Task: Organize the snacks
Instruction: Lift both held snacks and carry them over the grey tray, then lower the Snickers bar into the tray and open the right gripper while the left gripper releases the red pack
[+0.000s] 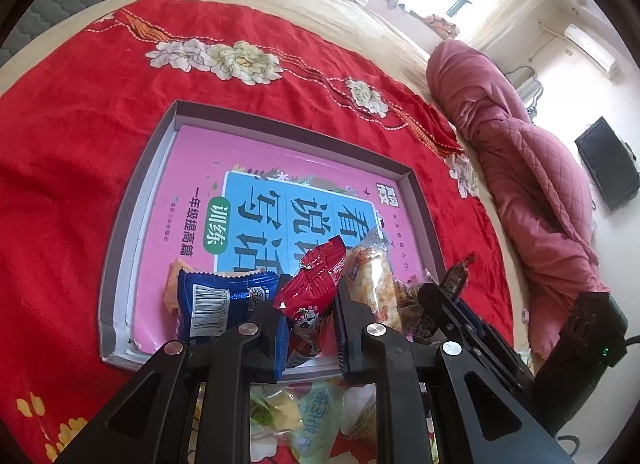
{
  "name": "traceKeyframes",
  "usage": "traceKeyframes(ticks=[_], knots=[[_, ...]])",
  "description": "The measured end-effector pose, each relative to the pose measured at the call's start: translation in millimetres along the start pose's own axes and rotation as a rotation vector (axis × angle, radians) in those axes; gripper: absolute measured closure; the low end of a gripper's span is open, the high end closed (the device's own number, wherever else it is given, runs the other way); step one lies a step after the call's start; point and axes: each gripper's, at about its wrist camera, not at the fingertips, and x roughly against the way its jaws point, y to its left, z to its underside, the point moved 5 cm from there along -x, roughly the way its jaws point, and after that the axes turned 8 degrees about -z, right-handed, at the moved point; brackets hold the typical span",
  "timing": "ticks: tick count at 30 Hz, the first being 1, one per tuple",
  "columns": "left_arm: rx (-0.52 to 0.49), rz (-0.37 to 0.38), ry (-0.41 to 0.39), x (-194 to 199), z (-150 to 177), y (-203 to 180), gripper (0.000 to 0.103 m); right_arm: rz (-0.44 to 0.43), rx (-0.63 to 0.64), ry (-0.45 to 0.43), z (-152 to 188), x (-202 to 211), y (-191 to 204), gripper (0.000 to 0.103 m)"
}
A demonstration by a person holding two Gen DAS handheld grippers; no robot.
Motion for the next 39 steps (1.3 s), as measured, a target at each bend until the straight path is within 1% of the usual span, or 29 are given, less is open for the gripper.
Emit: traceKeyframes(ticks=[3,5,20,28,36,39], knots=[[0.002,-0.001,0.006,-2,0,0,0.084,-0.023,-0.019,0.017,2,-6,-2,0.073],[0.003,-0.001,0.012,-3,1,1,0.084,-0.021,-0.018,0.025,4,-10,-3,0.073],[0.020,-0.003,0.019,-7,0,6,0.084,-0.042,0.001,0.026,7,-14,0,0.073],[0.034,-0.004,0.025,-8,0,11,0.083,-0.039,0.007,0.026,9,-14,2,0.073],[0.054,-0.006,0.032,-9,0,18,0.081,-0.042,0.004,0.028,9,-14,2,0.072],[0.057,-0.010,0.031,-9,0,20,0.077,-0.041,0.003,0.028,10,-13,2,0.070]])
